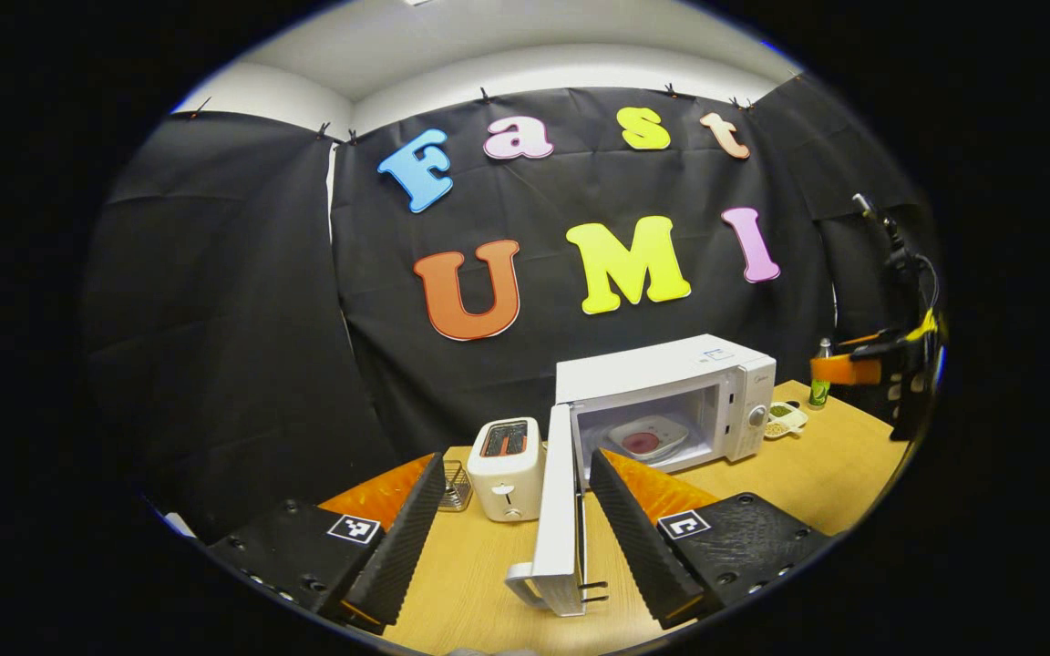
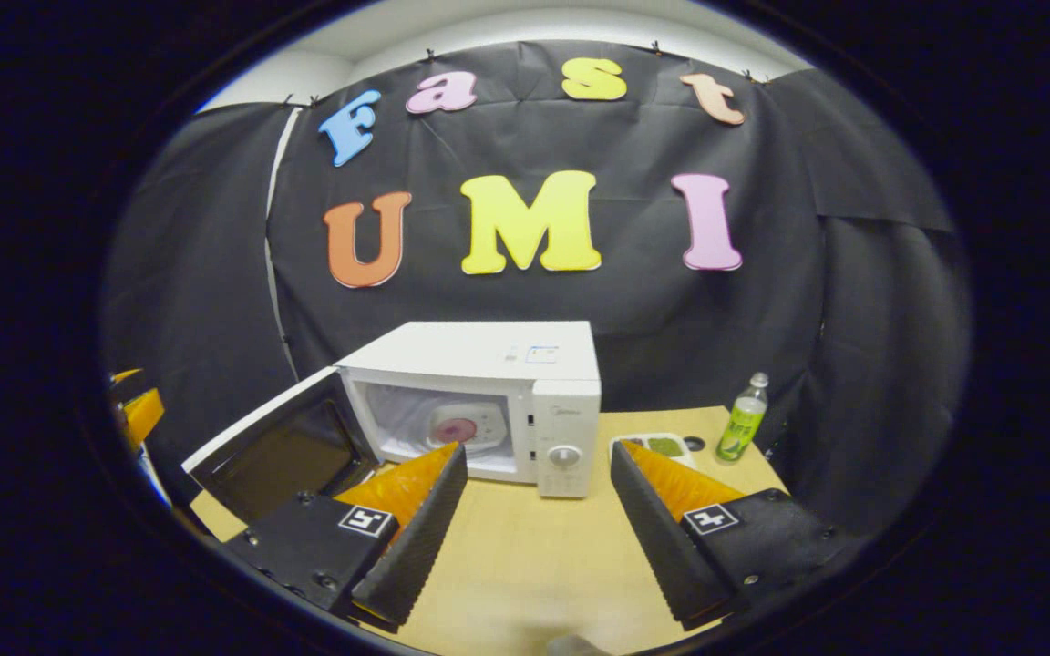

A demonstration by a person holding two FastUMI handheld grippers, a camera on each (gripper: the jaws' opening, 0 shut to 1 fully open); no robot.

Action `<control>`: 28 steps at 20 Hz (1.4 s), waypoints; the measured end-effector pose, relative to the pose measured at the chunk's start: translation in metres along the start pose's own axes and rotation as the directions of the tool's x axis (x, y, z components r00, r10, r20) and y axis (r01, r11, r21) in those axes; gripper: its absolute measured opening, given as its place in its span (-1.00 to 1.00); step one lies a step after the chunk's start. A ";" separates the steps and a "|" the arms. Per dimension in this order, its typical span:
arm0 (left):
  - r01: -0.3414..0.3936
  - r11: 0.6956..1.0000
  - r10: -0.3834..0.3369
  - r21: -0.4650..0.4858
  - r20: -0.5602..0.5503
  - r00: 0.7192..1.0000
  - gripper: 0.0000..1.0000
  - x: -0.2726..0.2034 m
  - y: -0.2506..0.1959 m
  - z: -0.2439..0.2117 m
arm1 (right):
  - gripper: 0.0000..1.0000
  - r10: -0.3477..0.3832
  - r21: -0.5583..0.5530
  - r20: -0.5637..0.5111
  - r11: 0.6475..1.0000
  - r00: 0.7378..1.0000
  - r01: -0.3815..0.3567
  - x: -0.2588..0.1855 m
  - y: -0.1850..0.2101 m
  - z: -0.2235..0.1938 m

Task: Open the microwave oven with the left hand, put the food in, and close the microwave oven.

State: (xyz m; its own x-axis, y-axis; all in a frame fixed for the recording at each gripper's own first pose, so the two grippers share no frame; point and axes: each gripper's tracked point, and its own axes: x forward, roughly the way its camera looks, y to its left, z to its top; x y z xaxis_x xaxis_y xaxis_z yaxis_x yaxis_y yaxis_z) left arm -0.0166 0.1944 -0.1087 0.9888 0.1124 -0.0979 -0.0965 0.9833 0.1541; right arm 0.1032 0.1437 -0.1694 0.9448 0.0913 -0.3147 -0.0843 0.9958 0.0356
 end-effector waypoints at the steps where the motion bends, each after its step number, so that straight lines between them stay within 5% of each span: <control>1: 0.011 1.000 -0.011 -0.012 0.005 1.000 0.84 -0.001 0.000 -0.003 | 0.83 -0.029 -0.013 0.000 1.000 1.000 0.029 -0.011 -0.015 0.008; 2: 0.030 0.999 -0.030 -0.026 0.010 0.999 0.78 -0.003 -0.002 -0.006 | 1.00 -0.045 -0.017 0.011 0.999 0.999 0.045 -0.019 -0.025 0.017; 3: 0.055 0.998 -0.055 -0.023 0.023 0.998 0.55 -0.003 -0.006 -0.007 | 0.82 -0.060 -0.015 0.024 0.998 0.998 0.061 -0.027 -0.036 0.027; 4: 0.075 0.997 -0.074 -0.019 0.024 0.997 0.45 0.001 -0.007 -0.011 | 1.00 -0.074 -0.010 0.038 0.997 0.997 0.074 -0.036 -0.044 0.038; 5: 0.082 0.996 -0.082 -0.017 0.019 0.996 0.41 0.003 -0.008 -0.018 | 0.83 -0.082 -0.011 0.046 0.996 0.996 0.083 -0.044 -0.048 0.042; 6: 0.115 0.993 -0.115 -0.022 0.010 0.993 0.36 0.008 -0.012 -0.023 | 1.00 -0.091 -0.022 0.056 0.996 0.994 0.092 -0.052 -0.052 0.047; 7: 0.120 0.992 -0.120 -0.025 -0.003 0.993 0.22 0.012 -0.015 -0.034 | 0.83 -0.098 -0.034 0.063 0.994 0.993 0.100 -0.059 -0.055 0.049; 9: 0.112 0.993 -0.113 -0.042 -0.020 0.993 -0.45 0.015 -0.008 -0.044 | 1.00 -0.115 -0.047 0.061 0.992 0.992 0.117 -0.072 -0.058 0.048; 11: 0.060 0.997 -0.061 -0.051 -0.016 0.998 -0.98 0.015 0.009 -0.053 | 0.83 -0.104 -0.013 0.037 0.994 0.994 0.105 -0.080 -0.054 0.042; 12: 0.035 0.998 -0.037 -0.050 -0.030 0.999 -0.96 0.019 0.013 -0.063 | 1.00 -0.105 -0.001 0.023 0.994 0.994 0.105 -0.082 -0.054 0.038; 14: 0.005 0.999 -0.007 -0.040 -0.056 0.998 -0.99 0.022 0.026 -0.083 | 0.83 -0.119 -0.001 0.006 0.993 0.993 0.119 -0.087 -0.060 0.034; 16: -0.030 0.998 0.023 -0.057 -0.114 0.993 -1.00 0.028 0.042 -0.110 | 0.83 -0.124 -0.005 0.007 0.992 0.992 0.125 -0.093 -0.063 0.036; 17: -0.037 0.997 0.027 -0.075 -0.139 0.990 -1.00 0.031 0.045 -0.123 | 1.00 -0.126 -0.002 0.004 0.992 0.992 0.126 -0.096 -0.065 0.036; 18: -0.054 0.995 0.039 -0.089 -0.155 0.987 -1.00 0.034 0.051 -0.135 | 0.84 -0.128 0.007 0.004 0.992 0.992 0.128 -0.098 -0.067 0.038; 19: -0.052 0.992 0.032 -0.119 -0.168 0.985 -1.00 0.035 0.052 -0.146 | 1.00 -0.133 0.016 0.000 0.991 0.991 0.133 -0.099 -0.071 0.037; 21: -0.054 0.985 0.022 -0.164 -0.186 0.982 -1.00 0.040 0.050 -0.163 | 0.83 -0.154 0.032 -0.004 0.988 0.988 0.154 -0.102 -0.081 0.038; 22: -0.061 0.984 0.026 -0.165 -0.203 0.979 -1.00 0.041 0.050 -0.171 | 1.00 -0.161 0.038 -0.004 0.986 0.987 0.161 -0.105 -0.084 0.040; 27: -0.041 0.987 0.011 -0.156 -0.193 0.981 -1.00 0.045 0.034 -0.167 | 1.00 -0.146 0.048 -0.014 0.988 0.989 0.147 -0.100 -0.089 0.042; 28: -0.038 0.988 0.008 -0.147 -0.198 0.980 -1.00 0.045 0.032 -0.167 | 0.83 -0.142 0.045 -0.024 0.989 0.990 0.143 -0.099 -0.090 0.040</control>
State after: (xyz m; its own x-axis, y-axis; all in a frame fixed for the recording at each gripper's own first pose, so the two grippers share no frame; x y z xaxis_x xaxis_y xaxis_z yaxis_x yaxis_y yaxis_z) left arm 0.0060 0.2546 -0.2723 0.9460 0.1466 -0.2891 -0.1496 0.9887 0.0117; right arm 0.0295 0.0449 -0.1031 0.9393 -0.0513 -0.3394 0.0662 0.9973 0.0324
